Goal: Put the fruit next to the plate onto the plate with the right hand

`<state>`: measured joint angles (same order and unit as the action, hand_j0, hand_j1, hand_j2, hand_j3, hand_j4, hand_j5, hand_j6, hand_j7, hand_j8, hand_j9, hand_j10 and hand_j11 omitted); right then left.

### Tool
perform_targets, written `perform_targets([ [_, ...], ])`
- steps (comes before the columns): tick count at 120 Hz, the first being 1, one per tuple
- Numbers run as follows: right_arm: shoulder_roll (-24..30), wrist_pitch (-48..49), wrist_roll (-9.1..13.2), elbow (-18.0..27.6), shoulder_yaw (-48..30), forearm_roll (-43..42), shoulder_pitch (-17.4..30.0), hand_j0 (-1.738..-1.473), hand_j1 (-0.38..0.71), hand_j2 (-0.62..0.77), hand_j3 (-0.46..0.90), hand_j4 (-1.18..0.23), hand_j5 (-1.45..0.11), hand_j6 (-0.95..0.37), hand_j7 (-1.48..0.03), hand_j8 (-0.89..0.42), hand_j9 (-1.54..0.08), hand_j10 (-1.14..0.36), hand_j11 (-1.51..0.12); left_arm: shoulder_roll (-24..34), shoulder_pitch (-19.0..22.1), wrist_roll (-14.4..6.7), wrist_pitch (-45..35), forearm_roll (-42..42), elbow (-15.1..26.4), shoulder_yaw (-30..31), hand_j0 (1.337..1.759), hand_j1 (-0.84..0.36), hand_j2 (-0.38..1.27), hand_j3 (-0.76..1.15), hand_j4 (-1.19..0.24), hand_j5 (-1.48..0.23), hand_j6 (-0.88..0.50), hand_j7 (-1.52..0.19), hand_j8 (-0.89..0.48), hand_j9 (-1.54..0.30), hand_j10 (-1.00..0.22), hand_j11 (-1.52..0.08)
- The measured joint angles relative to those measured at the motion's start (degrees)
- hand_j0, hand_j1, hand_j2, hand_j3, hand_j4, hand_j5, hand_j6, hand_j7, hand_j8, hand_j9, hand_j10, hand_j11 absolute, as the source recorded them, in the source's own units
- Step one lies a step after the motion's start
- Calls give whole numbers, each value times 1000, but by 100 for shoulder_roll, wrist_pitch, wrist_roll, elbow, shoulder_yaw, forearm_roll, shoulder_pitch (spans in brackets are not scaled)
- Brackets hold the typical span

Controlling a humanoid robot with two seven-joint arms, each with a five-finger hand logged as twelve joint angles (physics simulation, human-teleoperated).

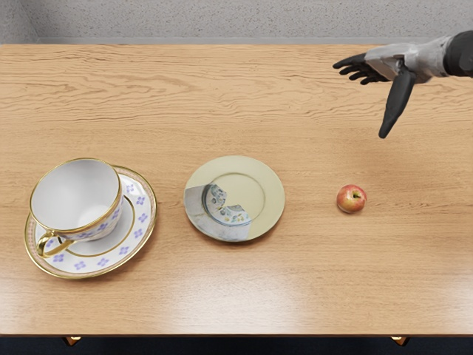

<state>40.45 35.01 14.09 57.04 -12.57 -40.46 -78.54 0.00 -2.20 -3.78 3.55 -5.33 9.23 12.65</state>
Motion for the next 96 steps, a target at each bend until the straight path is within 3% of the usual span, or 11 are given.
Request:
perform_targets([
  [4,-10,0,18,-6,5,-14,-5,-1658,-317,-5,0,-31,-36,-32,-36,-31,-36,-30,-36,0,0,0,0,-1,0,0,1658,55,49,0,-245,-318,-245,-318,-245,-318,-245,-318],
  [10,-20,0,243,7,-13,-9,-27,-1658,-317,-5,0,-31,-36,-32,-36,-31,-36,-30,-36,0,0,0,0,1,0,0,1658,55,49,0,-245,-318,-245,-318,-245,-318,-245,-318],
  [22,-25,0,1078,249,-49,538,-74,-1658,-317,-5,0,-31,-36,-32,-36,-31,-36,-30,-36,0,0,0,-1,-1,0,0,1658,55,49,0,-245,-318,-245,-318,-245,-318,-245,-318],
  [30,24,1,1539,883,-91,799,-85,-1658,-317,-5,0,-31,-36,-32,-36,-31,-36,-30,-36,0,0,0,-1,0,0,0,1658,55,49,0,-245,-318,-245,-318,-245,-318,-245,-318],
  [39,216,0,1823,1764,-292,906,-112,-1658,-316,-6,0,-32,-37,-33,-37,-32,-37,-31,-37,0,0,0,0,0,0,0,1658,55,49,0,-245,-318,-245,-318,-245,-318,-245,-318],
  [52,705,0,1996,2864,-450,791,-122,-1658,-313,-6,0,-33,-40,-34,-39,-33,-39,-32,-39,0,0,0,0,0,0,0,1658,55,49,0,-245,-318,-245,-318,-245,-318,-245,-318],
  [62,903,0,2049,3348,-475,352,-2,-1658,-312,-6,0,-34,-41,-35,-40,-34,-41,-33,-40,0,0,0,0,0,1,0,1658,55,49,0,-245,-318,-245,-318,-245,-318,-245,-318],
  [81,804,-228,2082,3658,-488,-607,399,-1658,-310,-6,0,-36,-43,-38,-43,-37,-43,-35,-43,0,0,1,0,0,0,0,1658,55,49,0,-245,-318,-245,-318,-245,-318,-245,-318],
  [96,601,-673,2088,3578,-490,-1093,703,-1658,-308,-6,0,-39,-46,-40,-46,-39,-46,-38,-46,0,0,0,2,0,0,0,1658,55,49,0,-245,-318,-245,-318,-245,-318,-245,-318],
])
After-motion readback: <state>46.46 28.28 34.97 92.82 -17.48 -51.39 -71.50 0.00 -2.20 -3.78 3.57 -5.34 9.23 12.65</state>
